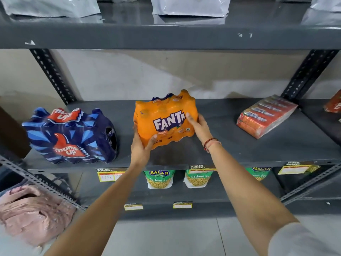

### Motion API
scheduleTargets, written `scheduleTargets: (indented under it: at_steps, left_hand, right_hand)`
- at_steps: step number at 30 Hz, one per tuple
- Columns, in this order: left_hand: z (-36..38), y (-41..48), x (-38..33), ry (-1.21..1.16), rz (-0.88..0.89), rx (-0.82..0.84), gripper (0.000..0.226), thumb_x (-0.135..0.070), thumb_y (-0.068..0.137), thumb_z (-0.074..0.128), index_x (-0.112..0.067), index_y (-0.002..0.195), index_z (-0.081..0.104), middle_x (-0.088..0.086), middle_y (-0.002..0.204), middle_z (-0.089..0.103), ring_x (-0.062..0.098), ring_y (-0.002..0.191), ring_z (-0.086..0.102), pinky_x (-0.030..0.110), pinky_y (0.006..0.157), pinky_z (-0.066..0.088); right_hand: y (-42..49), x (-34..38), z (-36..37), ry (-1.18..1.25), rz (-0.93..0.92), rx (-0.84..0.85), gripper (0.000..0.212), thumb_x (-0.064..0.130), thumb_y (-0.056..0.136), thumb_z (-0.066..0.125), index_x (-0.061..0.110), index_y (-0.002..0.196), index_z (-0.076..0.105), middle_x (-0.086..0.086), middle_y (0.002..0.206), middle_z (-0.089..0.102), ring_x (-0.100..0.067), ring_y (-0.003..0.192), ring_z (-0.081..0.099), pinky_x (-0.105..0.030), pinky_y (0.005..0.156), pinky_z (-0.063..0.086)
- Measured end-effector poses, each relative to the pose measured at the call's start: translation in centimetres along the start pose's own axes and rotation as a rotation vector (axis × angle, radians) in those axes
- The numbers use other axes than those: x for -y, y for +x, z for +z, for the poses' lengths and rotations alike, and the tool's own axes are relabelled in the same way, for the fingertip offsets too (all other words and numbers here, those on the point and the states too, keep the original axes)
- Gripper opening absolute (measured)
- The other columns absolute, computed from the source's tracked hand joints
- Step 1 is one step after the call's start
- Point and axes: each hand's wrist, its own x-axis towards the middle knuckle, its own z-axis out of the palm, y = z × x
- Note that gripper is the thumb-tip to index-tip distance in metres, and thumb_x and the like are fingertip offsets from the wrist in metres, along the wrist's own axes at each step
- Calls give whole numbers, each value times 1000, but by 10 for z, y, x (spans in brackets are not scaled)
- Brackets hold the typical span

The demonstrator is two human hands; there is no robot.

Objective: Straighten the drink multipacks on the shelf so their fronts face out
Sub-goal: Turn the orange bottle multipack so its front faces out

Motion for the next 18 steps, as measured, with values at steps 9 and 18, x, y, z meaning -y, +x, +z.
scheduleTargets:
  at_steps: [9,18]
  left_hand:
    - [4,4,-5,80,12,74,80,-39,81,68,-16,145,26,7,140,49,26,124,51,35,91,46]
    - [10,-11,-4,34,25,112,67,-32,82,69,-12,138,38,8,134,55,26,118,57,40,93,50]
  right_hand:
    - [-29,-19,-19,-73,-58,-175,57,49,86,56,16,130,42,-11,130,58,-27,111,60,-29,80,48]
    - [-70,-35,-27,-142,-134,-323,59,45,86,58,12,132,43,-12,130,57,-27,115,58,-43,96,51]
